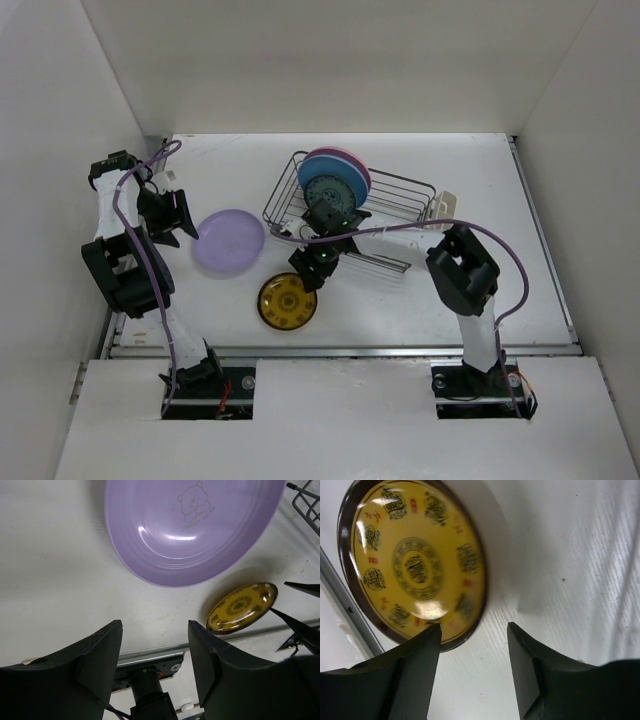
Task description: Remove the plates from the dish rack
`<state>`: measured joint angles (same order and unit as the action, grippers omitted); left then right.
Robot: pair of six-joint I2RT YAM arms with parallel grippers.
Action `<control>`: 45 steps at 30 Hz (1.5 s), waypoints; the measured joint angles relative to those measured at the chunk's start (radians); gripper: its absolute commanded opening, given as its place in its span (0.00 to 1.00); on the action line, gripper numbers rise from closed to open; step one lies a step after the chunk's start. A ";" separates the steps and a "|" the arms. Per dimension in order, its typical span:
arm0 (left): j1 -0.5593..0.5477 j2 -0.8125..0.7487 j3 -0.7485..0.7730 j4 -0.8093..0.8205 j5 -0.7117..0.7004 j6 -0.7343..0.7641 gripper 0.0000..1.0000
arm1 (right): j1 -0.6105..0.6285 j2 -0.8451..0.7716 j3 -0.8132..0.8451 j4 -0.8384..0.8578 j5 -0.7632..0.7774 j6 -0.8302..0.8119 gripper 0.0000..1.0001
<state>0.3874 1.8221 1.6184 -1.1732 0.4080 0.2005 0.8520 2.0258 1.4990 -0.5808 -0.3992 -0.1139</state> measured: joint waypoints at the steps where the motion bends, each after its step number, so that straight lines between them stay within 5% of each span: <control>1: 0.000 0.000 0.000 -0.002 -0.001 0.000 0.52 | 0.000 -0.002 0.000 0.002 0.004 0.001 0.63; 11: 0.000 0.000 0.043 -0.025 -0.014 0.000 0.52 | -0.002 -0.141 0.058 -0.040 0.063 0.012 0.72; 18: 0.000 0.000 0.051 -0.029 -0.015 0.000 0.52 | -0.055 -0.364 0.149 0.124 0.198 0.078 0.71; 29: 0.000 -0.001 0.051 -0.031 -0.016 0.000 0.52 | -0.233 0.064 0.352 0.139 0.544 0.141 0.58; 37: 0.000 -0.002 0.050 -0.032 -0.020 0.000 0.53 | -0.235 0.095 0.395 0.079 0.603 0.148 0.57; 40: 0.000 -0.002 0.050 -0.032 -0.020 0.000 0.53 | -0.237 0.095 0.396 0.079 0.598 0.142 0.33; 41: 0.000 -0.002 0.050 -0.032 -0.019 0.000 0.53 | -0.238 0.095 0.396 0.079 0.592 0.139 0.09; 42: 0.000 -0.002 0.050 -0.032 -0.020 0.000 0.53 | -0.241 0.095 0.396 0.076 0.593 0.116 0.00; 45: 0.000 -0.002 0.050 -0.032 -0.019 0.000 0.53 | -0.257 0.095 0.394 0.080 0.569 0.066 0.00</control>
<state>0.3874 1.8202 1.6684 -1.2053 0.3885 0.2008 0.5953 2.1204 1.8935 -0.5007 0.1699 -0.0475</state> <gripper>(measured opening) 0.531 0.044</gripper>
